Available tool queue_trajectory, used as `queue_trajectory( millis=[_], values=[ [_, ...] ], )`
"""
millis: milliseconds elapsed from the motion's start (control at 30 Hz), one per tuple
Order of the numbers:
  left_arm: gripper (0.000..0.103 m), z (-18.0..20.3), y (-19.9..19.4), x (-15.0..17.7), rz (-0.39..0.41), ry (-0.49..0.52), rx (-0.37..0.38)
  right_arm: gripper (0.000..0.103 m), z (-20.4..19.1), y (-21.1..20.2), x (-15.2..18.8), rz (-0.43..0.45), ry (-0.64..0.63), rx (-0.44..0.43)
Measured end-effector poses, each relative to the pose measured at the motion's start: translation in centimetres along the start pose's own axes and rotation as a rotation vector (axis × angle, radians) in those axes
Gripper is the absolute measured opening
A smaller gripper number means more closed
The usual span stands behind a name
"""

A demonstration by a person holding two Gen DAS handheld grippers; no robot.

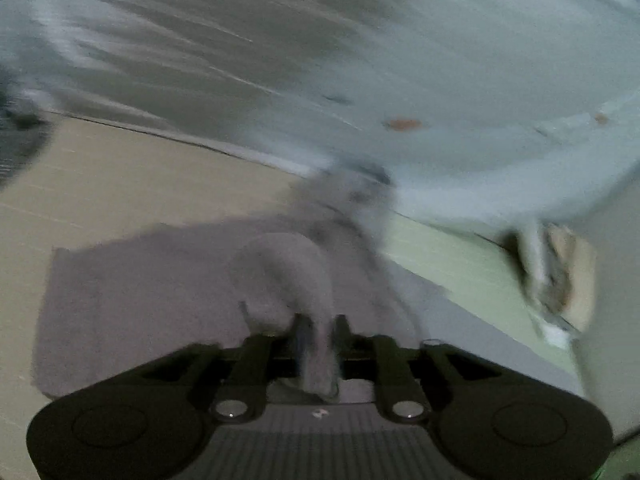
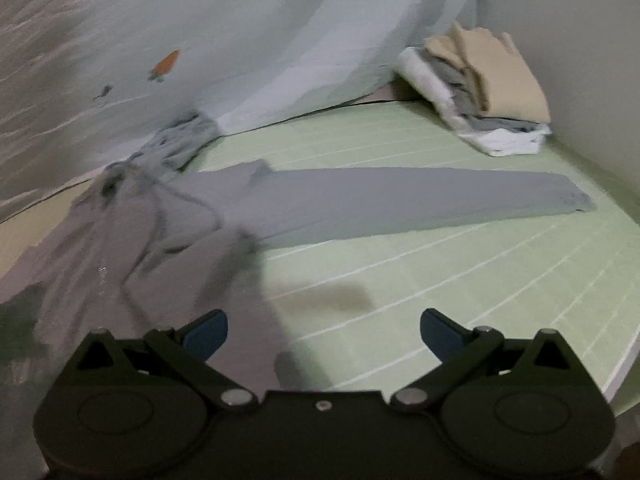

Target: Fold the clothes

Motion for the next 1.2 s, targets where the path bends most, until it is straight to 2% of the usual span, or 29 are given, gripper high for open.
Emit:
queue_trajectory(
  millis=[33, 100, 200, 300, 433, 600, 700, 733, 767, 900, 933, 967, 1033, 1067, 1200],
  values=[
    [0.07, 0.4, 0.2, 0.4, -0.008, 0.007, -0.016, 0.103, 0.5, 0.2, -0.1, 0.0, -0.001, 0.001],
    [0.08, 0.5, 0.4, 1.0, -0.007, 0.023, -0.077, 0.103, 1.4, 0.5, -0.3, 0.0, -0.004, 0.0],
    [0.084, -2.1, 0.3, 1.7, -0.025, 0.025, -0.221, 0.103, 2.0, 0.8, -0.5, 0.011, -0.011, -0.016],
    [0.085, -6.2, 0.0, 2.3, -0.068, -0.008, -0.384, 0.103, 1.3, 1.6, -0.8, 0.008, -0.003, -0.055],
    [0.085, -11.7, -1.3, 3.5, -0.13, -0.097, -0.542, 0.103, -2.3, 2.9, -1.7, 0.011, -0.045, -0.14],
    [0.085, -16.3, -2.9, 3.9, -0.157, -0.168, -0.638, 0.103, -7.8, 4.5, -1.8, -0.032, -0.117, -0.251],
    [0.085, -17.9, -2.8, 3.4, -0.161, -0.186, -0.654, 0.103, -10.9, 5.5, -1.4, -0.076, -0.154, -0.31],
    [0.085, -18.2, -2.5, 3.2, -0.16, -0.189, -0.653, 0.1, -12.0, 5.9, -1.3, -0.091, -0.166, -0.33],
    [0.085, -18.4, -2.3, 3.0, -0.159, -0.191, -0.652, 0.093, -13.0, 6.2, -1.2, -0.106, -0.179, -0.35],
    [0.086, -18.6, -1.1, 2.3, -0.161, -0.186, -0.645, 0.072, -16.7, 7.7, -0.6, -0.169, -0.229, -0.411],
    [0.086, -18.6, -0.8, 2.2, -0.164, -0.182, -0.642, 0.062, -17.0, 8.1, -0.5, -0.184, -0.236, -0.413],
    [0.086, -18.6, -0.5, 2.1, -0.167, -0.179, -0.639, 0.056, -17.2, 8.6, -0.5, -0.199, -0.242, -0.417],
    [0.086, -18.6, -0.1, 2.1, -0.174, -0.171, -0.637, 0.051, -17.4, 9.3, -0.5, -0.223, -0.248, -0.417],
    [0.086, -18.5, 0.1, 2.1, -0.177, -0.167, -0.637, 0.041, -17.4, 9.5, -0.5, -0.235, -0.246, -0.417],
    [0.086, -18.2, 0.7, 2.1, -0.18, -0.146, -0.624, 0.021, -17.1, 9.7, -0.8, -0.258, -0.243, -0.452]
  ],
)
Point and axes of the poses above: each gripper's, at about its wrist camera, not at the fingertips, and y roughly the way its jaws point, z to its right, x to its underside, the point moved 4 cm from there along y, roughly the way its jaws point, and after that the axes turned 8 degrees about z, right-handed, at the moved point
